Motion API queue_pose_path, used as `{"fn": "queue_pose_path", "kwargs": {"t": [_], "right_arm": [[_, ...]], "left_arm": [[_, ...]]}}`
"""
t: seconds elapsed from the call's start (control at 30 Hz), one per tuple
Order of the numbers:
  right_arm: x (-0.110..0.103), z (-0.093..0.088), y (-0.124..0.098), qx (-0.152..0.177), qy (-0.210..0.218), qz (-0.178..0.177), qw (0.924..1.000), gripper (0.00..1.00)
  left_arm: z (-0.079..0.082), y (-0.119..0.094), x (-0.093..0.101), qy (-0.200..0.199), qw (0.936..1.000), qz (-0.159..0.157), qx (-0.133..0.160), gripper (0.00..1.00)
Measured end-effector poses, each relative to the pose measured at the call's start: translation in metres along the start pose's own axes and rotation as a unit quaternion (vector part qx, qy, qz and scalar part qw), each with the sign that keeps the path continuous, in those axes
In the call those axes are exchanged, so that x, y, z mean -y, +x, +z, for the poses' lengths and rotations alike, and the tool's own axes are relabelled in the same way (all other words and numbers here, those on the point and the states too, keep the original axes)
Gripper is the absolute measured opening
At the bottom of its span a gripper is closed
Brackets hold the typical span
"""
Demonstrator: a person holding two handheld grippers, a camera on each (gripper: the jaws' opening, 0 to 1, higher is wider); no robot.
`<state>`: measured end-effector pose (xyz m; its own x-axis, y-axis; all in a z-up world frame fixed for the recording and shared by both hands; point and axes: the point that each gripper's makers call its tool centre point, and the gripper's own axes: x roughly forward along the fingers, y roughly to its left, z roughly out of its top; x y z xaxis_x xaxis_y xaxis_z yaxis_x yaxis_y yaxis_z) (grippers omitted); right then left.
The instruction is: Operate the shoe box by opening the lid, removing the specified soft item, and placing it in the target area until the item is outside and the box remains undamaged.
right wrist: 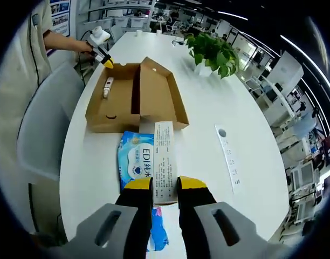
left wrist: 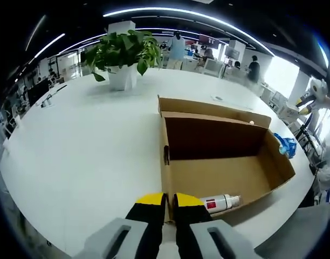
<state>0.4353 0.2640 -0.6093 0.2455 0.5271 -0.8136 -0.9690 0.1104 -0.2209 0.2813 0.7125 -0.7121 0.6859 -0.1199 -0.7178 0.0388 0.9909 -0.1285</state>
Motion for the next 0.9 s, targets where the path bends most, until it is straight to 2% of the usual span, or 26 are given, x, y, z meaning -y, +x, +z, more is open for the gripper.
{"fn": "queue_pose_path", "kwargs": {"t": [0.33,0.9], "right_arm": [[0.020,-0.043,0.012,-0.026,0.002,0.000,0.9997,0.14],[0.024,-0.107,0.038,-0.065,-0.002,0.028,0.9975,0.15]], "left_arm": [[0.000,0.001,0.000,0.007,0.9999,0.002,-0.014,0.06],[-0.002,0.002,0.001,0.018,0.9993,0.010,-0.032,0.06]]}}
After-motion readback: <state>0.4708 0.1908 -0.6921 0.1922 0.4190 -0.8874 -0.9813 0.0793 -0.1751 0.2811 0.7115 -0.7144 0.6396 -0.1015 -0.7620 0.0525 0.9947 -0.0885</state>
